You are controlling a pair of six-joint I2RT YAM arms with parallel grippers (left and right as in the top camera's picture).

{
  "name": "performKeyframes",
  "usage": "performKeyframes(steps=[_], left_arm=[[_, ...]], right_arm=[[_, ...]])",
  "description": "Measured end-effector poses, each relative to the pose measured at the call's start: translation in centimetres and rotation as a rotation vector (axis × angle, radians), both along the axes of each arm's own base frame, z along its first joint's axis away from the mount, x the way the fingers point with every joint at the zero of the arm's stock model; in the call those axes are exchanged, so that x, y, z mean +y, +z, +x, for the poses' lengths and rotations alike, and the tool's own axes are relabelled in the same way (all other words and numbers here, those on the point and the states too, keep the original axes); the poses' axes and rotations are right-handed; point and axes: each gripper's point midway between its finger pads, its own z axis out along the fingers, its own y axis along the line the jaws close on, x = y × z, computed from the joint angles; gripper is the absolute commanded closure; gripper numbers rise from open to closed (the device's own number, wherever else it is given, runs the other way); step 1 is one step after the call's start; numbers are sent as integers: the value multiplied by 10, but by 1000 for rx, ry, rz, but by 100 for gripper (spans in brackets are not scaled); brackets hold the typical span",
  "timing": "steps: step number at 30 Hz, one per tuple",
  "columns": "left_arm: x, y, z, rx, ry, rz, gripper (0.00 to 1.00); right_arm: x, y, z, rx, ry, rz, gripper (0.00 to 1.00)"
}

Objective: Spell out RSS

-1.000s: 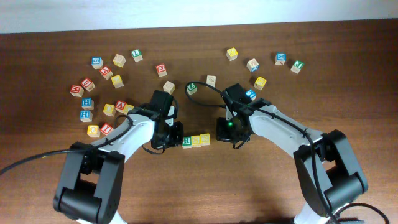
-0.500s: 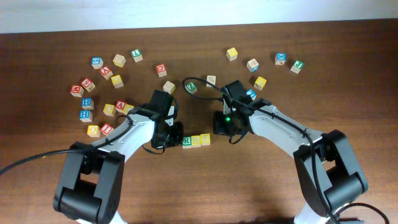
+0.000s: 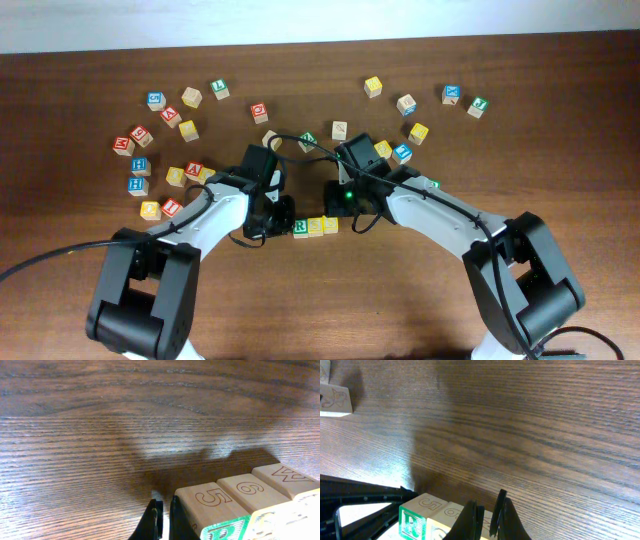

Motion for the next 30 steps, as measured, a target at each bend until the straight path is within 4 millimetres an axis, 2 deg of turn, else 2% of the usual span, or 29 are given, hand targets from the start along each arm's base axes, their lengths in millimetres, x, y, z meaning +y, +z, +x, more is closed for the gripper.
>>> performKeyframes(steps=[6,30], left_arm=[[0,0,0,0,0,0,100],[0,0,0,-1,0,0,100]], right_arm=[[-4,-4,-8,36,4,-22,96],[-3,-5,-13,52,16,-18,96]])
